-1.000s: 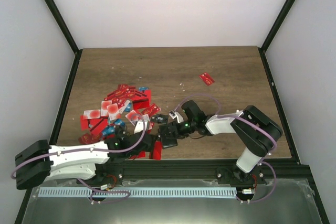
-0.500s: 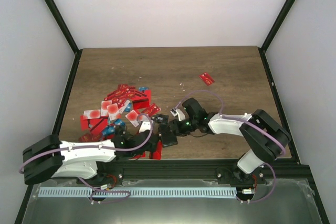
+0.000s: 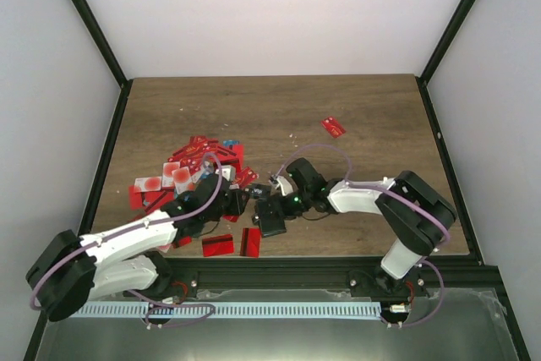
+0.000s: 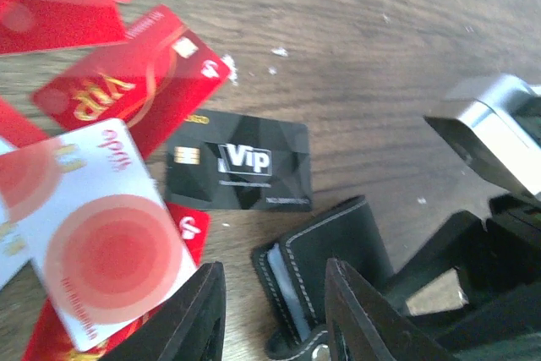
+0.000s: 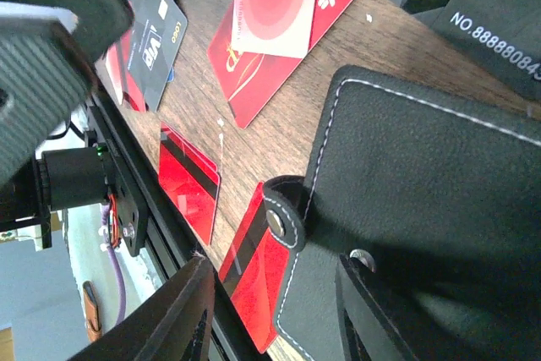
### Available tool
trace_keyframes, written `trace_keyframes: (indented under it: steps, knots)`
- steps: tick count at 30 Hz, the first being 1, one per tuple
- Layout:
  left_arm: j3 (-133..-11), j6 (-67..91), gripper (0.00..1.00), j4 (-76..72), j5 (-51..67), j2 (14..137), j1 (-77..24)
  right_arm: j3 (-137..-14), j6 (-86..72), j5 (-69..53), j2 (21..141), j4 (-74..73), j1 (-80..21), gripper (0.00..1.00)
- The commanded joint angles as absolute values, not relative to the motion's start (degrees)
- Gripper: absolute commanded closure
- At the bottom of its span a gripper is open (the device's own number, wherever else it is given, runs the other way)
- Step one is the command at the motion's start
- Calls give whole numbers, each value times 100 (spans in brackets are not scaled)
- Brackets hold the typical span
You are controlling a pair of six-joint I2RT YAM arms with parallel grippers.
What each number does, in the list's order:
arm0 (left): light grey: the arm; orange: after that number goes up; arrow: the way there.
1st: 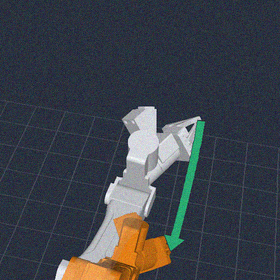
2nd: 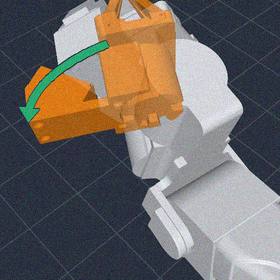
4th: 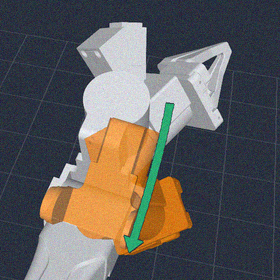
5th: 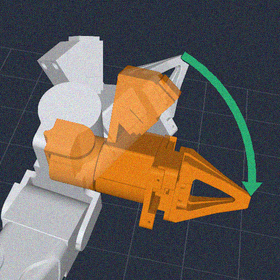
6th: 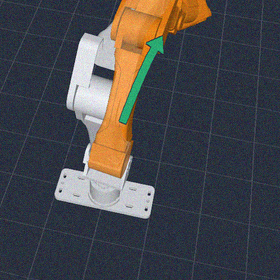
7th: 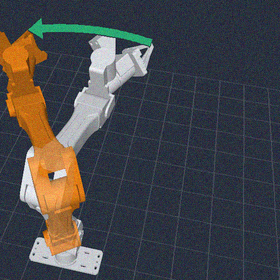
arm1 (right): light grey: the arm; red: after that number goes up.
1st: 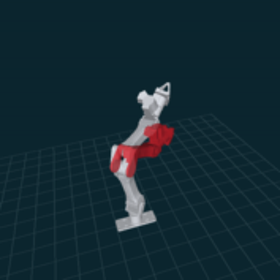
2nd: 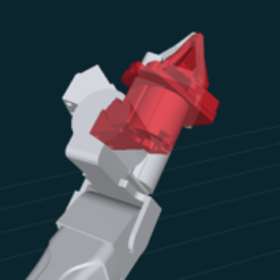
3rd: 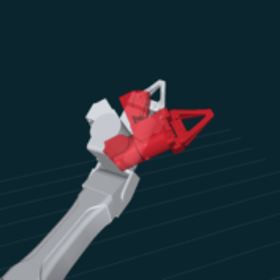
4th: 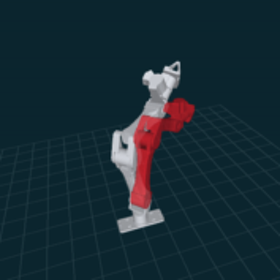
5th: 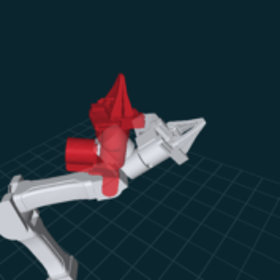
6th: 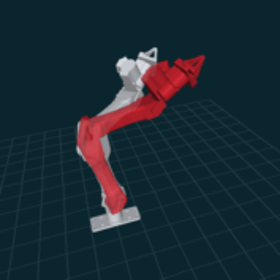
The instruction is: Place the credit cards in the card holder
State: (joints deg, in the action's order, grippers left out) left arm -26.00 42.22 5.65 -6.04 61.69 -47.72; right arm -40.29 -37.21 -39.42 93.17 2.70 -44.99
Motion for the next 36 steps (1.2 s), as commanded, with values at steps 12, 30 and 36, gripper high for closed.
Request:
trace_keyframes:
  steps: [12,30,36]
  knots:
    - [-3326,3256,80,-483,2125,8525,-4007,-4475,-3650,-3983,9841,366,-4557,60]
    - [-2988,3417,85,-864,2145,8902,-3993,-4620,-3645,-4121,10092,415,-4562,79]
    - [-2971,3417,85,-869,2116,8905,-3991,-4649,-3647,-4148,10123,421,-4561,87]
